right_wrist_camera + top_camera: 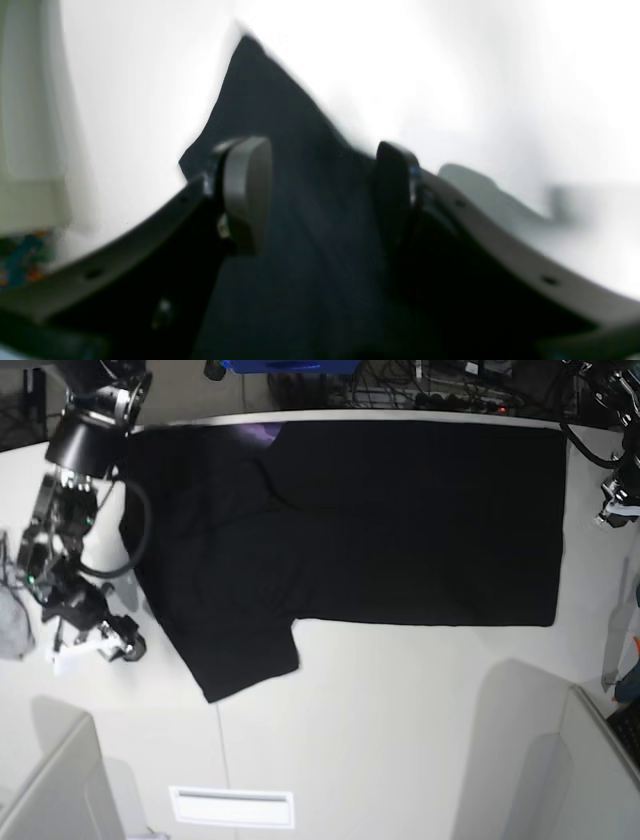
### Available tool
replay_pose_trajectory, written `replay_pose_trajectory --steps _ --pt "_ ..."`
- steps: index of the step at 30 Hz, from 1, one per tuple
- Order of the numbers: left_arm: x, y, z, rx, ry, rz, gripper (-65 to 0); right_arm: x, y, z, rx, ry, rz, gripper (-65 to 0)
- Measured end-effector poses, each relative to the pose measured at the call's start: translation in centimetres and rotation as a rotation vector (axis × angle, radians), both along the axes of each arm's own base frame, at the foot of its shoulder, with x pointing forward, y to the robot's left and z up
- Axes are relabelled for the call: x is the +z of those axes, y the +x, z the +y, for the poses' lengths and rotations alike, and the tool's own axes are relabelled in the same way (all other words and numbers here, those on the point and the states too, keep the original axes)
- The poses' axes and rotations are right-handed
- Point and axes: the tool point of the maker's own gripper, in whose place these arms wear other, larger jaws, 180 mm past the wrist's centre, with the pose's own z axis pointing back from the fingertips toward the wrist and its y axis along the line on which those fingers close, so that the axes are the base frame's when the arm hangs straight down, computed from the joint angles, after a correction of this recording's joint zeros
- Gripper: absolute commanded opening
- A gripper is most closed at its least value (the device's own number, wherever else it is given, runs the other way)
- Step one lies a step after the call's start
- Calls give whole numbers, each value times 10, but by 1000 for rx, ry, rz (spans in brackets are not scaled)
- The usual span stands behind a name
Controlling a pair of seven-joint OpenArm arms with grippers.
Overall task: Fold the T-shirt properly
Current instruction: 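Grasp the hem corner beside the right gripper and lift it, then grasp the hem corner beside the left gripper with the left gripper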
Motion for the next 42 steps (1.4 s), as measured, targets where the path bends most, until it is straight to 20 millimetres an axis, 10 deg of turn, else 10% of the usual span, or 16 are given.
replay_pose_trajectory --steps 10,24,29,35,40,42 --pt "4 0 9 3 19 7 -650 -69 60 23 252 -289 122 -329" --pt "6 12 9 12 -1 -30 -650 -80 54 47 417 -327 96 -336" --pt "-24 17 4 -23 -65 55 -650 -78 51 63 442 -327 64 -341" --pt "-48 33 0 -6 -164 62 -650 -80 49 70 450 -315 64 -569" --pt "-29 66 3 -5 -175 -32 -244 -81 48 69 449 -312 71 -650" --pt "-23 81 4 -14 -176 -52 -173 -81 48 69 448 -310 71 -650"
